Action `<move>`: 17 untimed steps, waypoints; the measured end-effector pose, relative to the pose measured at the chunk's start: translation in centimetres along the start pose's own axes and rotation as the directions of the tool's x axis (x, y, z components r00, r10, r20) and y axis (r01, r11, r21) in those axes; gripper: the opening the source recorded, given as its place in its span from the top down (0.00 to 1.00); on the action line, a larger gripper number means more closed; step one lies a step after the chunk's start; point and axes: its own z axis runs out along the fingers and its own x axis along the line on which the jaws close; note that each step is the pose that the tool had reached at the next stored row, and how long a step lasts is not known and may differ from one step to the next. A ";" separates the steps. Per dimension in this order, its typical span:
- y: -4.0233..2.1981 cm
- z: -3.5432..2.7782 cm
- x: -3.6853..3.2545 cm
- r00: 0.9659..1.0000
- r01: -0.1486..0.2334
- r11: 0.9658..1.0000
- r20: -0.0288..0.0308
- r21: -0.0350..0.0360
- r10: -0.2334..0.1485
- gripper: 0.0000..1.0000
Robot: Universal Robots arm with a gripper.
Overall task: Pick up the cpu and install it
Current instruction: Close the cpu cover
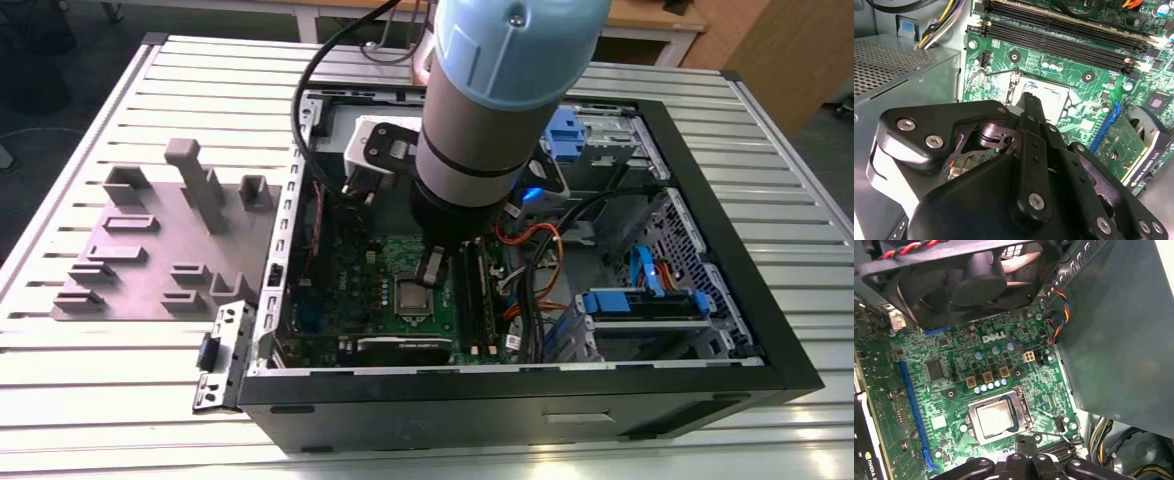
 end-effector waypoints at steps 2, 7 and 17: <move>0.00 0.07 0.03 1.000 0.001 1.000 -0.005 0.000 -0.001 0.89; -0.05 0.23 0.29 1.000 0.004 1.000 -0.015 -0.002 -0.004 0.89; 0.01 0.64 0.43 0.998 0.004 1.000 -0.057 -0.001 -0.004 0.89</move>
